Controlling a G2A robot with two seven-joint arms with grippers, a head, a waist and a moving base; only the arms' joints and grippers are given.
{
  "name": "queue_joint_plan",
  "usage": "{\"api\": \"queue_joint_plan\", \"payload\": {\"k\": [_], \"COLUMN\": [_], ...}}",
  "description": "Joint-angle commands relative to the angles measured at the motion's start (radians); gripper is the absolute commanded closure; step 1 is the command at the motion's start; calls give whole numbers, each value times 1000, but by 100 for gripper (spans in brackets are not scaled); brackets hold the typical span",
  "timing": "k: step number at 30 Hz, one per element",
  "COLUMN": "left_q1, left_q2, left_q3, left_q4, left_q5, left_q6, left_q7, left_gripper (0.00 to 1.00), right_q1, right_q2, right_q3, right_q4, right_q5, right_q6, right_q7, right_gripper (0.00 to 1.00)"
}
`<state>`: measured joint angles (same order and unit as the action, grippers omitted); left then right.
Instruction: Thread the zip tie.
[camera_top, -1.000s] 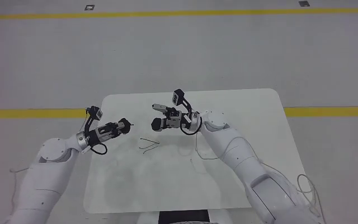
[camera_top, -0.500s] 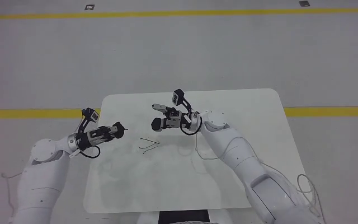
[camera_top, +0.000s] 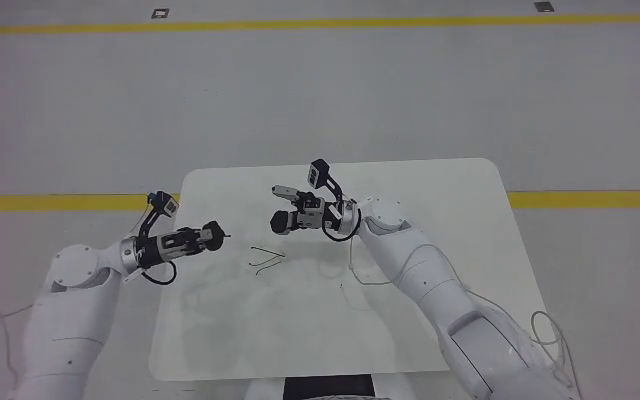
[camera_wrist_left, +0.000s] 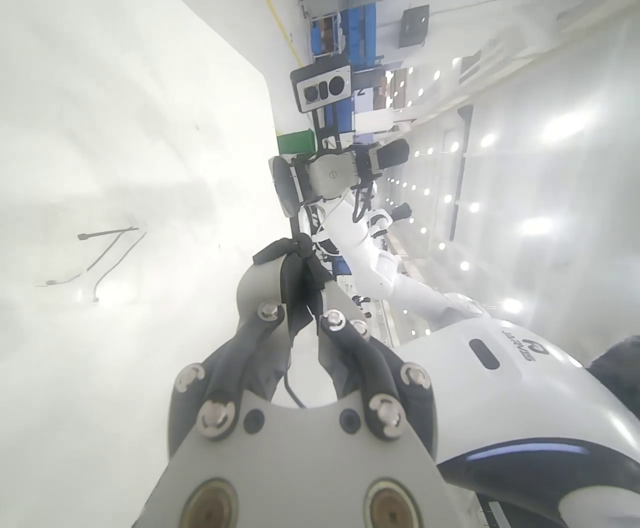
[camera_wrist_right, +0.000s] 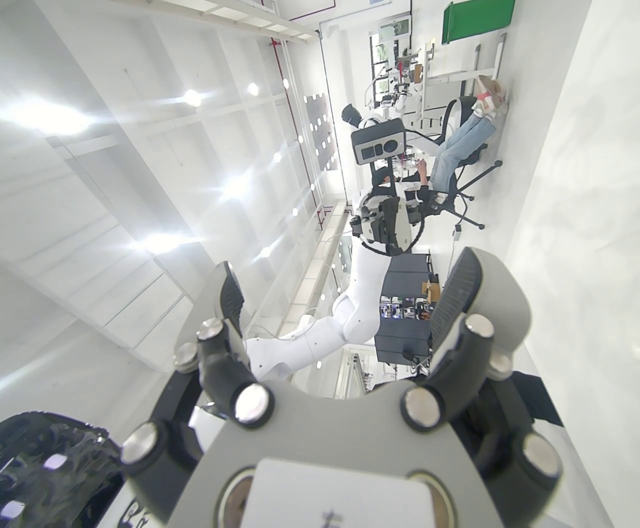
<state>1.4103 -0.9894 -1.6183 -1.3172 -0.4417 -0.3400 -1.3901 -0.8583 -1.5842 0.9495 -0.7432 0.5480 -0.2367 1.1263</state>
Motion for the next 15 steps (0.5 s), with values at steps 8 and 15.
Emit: {"api": "queue_joint_plan", "payload": {"k": [8, 15], "left_q1": [13, 13], "left_q2": [38, 38], "left_q3": [-5, -5], "left_q4": [-30, -30], "left_q5": [-60, -60], "left_q6": [0, 0], "left_q7": [0, 0], "left_gripper": [100, 100], "right_q1": [0, 0], "right_q2": [0, 0], "right_q3": [0, 0], "right_q4": [0, 0], "right_q5": [0, 0], "right_q6": [0, 0], "right_q7": [0, 0], "right_gripper": [0, 0]}}
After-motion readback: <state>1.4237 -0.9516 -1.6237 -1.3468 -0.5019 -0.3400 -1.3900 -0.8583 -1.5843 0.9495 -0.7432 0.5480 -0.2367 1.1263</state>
